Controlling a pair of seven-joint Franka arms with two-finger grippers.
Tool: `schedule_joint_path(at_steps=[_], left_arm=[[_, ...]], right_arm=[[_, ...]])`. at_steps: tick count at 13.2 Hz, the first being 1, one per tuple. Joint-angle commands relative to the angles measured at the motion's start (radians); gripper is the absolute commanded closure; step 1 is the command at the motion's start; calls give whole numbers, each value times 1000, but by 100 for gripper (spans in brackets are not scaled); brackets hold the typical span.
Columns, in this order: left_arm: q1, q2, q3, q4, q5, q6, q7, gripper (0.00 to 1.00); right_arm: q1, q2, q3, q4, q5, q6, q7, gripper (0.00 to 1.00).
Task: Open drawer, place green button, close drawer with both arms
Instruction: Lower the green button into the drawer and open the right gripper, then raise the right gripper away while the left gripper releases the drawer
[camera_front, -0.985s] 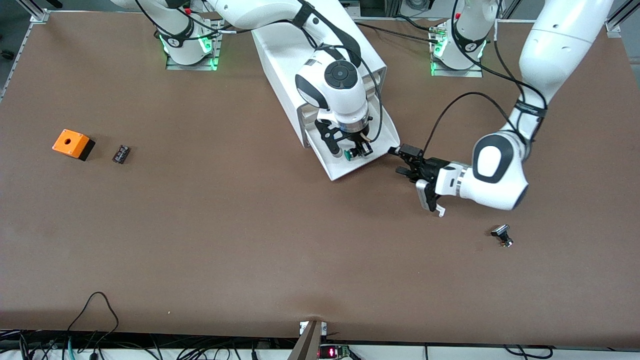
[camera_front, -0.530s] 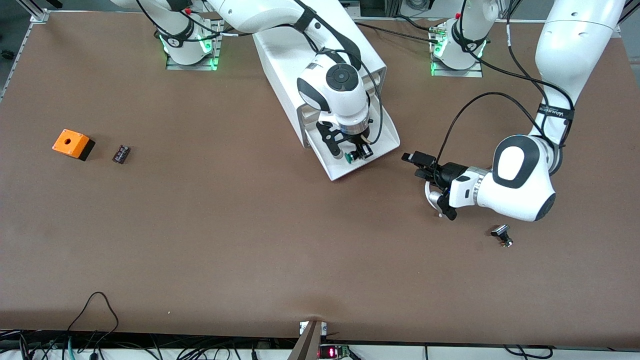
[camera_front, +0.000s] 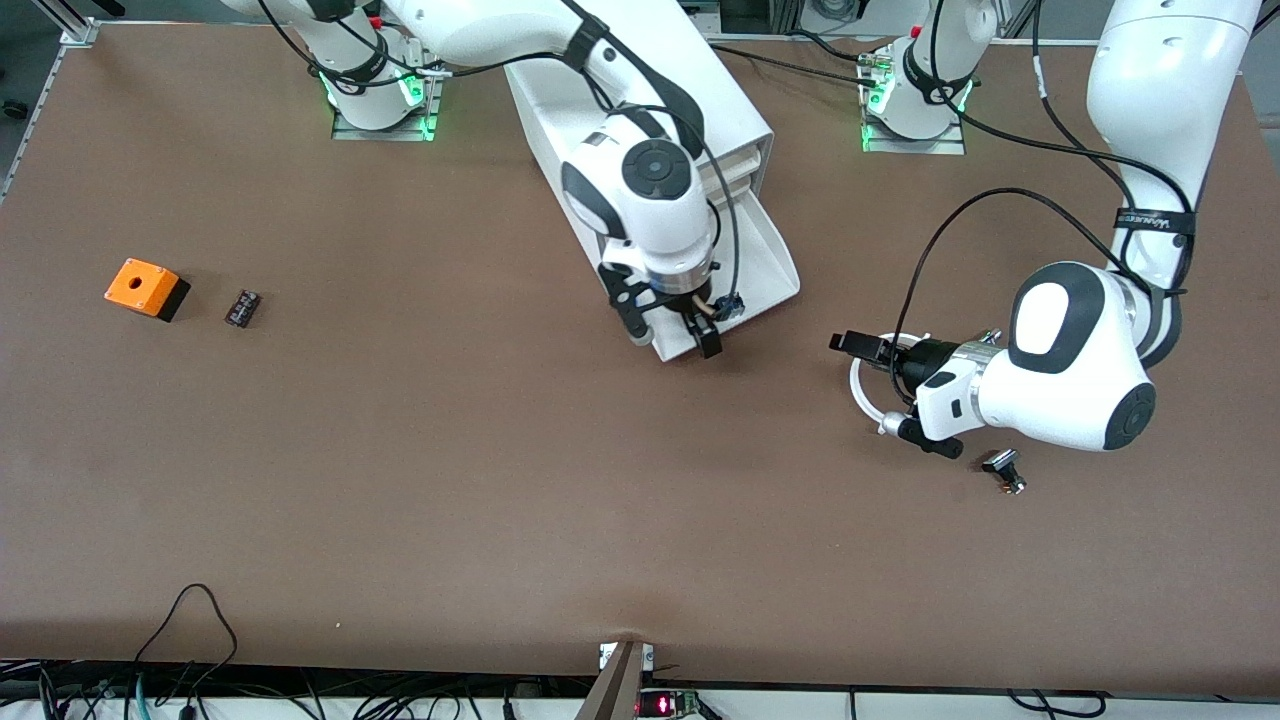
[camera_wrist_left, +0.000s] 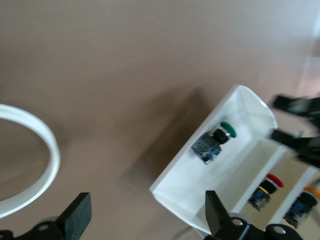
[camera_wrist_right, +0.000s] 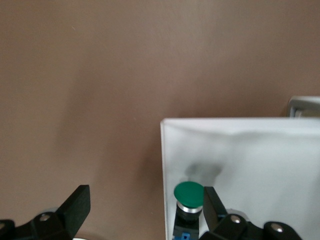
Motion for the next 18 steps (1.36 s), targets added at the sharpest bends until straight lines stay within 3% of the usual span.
schedule_joint_path(at_steps=[1,4,6,8,10,14,16,18], left_arm=[[-70,-3,1,84,174,-44,-143,0],[-178,0,6,165,473,-96,-212,0],[-208,24,9,204,602,-82,-205,0],[-208,50,9,247,604,-21,-214,0],[-209,50,9,242,603,-22,-238,1],[-248,50,0,193,554,-18,-733,1],[-283,63,1,173,462,-15,-888,1],[-304,61,0,112,442,-9,-982,1]], right_arm=[[-84,-54,27,48,62,-111,-187,0],[-155,-135,13,43,62,-240,-586,0],[-237,-175,14,39,65,-307,-738,0],[-288,-204,14,22,65,-355,-885,0],[-342,-280,8,-68,64,-371,-1066,0],[-360,-455,-96,-251,65,-368,-1317,0],[-360,-523,-146,-325,58,-364,-1422,0],[-359,-563,-206,-359,59,-371,-1519,0]])
